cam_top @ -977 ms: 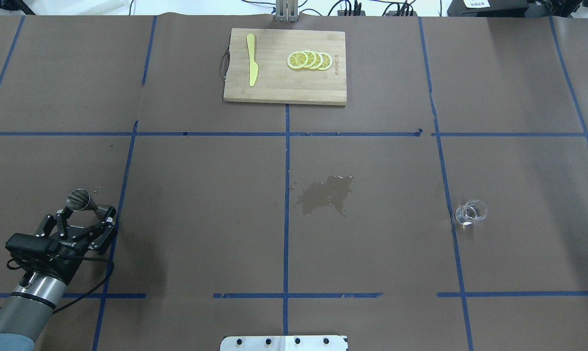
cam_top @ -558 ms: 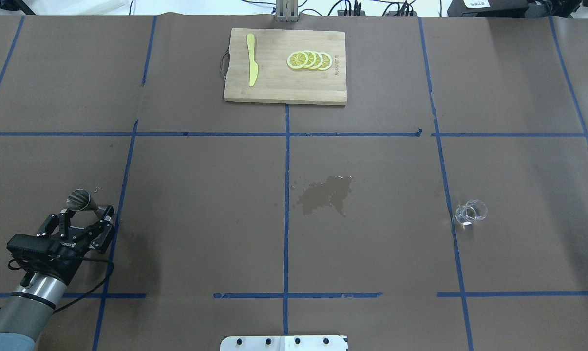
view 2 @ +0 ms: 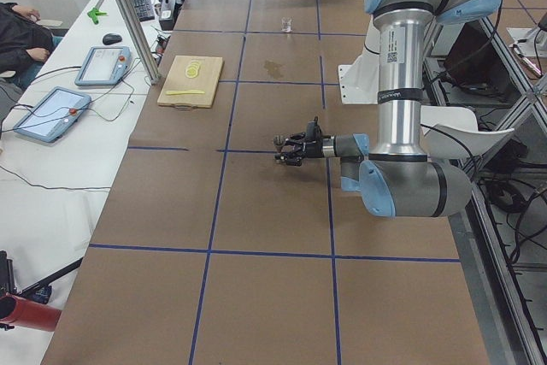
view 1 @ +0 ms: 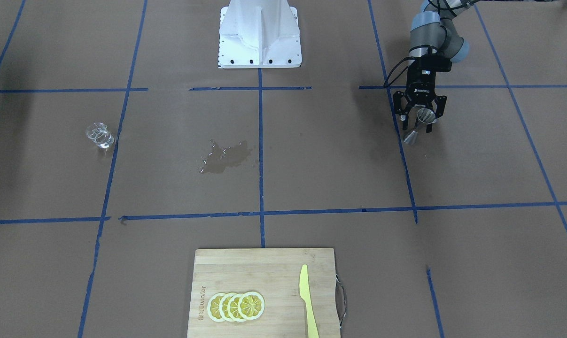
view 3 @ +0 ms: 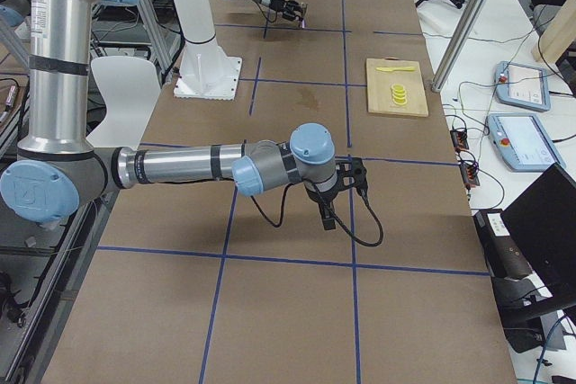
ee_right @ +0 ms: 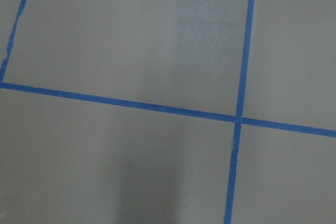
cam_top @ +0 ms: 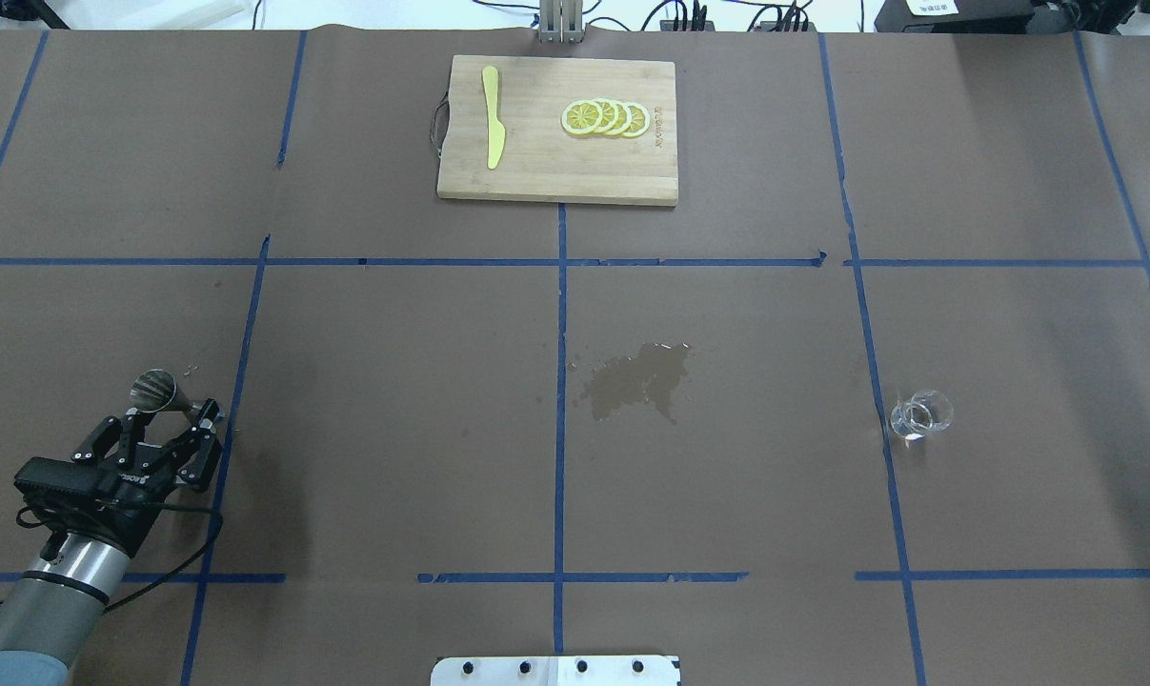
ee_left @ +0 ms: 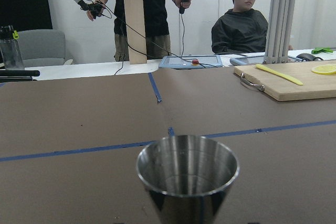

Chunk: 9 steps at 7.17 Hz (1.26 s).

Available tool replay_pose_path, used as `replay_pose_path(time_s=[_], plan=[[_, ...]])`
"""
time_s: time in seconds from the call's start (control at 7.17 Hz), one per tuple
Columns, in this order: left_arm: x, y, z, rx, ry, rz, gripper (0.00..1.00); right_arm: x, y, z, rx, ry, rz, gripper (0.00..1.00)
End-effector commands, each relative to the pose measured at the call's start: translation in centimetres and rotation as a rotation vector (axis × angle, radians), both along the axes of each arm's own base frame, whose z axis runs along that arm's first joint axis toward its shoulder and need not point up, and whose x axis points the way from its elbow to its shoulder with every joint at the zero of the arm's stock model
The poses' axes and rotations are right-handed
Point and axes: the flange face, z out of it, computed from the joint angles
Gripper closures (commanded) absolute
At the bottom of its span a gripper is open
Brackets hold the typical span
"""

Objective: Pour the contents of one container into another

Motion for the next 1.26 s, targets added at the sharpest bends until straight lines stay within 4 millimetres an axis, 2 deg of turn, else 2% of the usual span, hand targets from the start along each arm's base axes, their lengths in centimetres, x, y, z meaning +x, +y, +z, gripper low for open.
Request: replay_pose_path(time_s=[0.0,0.14,0.98,1.12], plan=[[-0.1,0.0,-0.1,-0.001,0.007,0.003,0.4,0.0,0.0,0.1,-0.001,0.0,0.0,0.0],[0.0,0.1,-0.1,-0.005,0.014,0.02,0.35,0.0,0.0,0.0,0.0,0.0,0.0,0.0],[-0.4,-1.0,0.1,-0.015,0.012,0.021,0.35,0.0,0.0,0.0,0.0,0.001,0.001,0.0],[-0.4,-1.0,0.1,-0.015,0.012,0.02,0.48,0.0,0.0,0.0,0.0,0.001,0.001,0.0]])
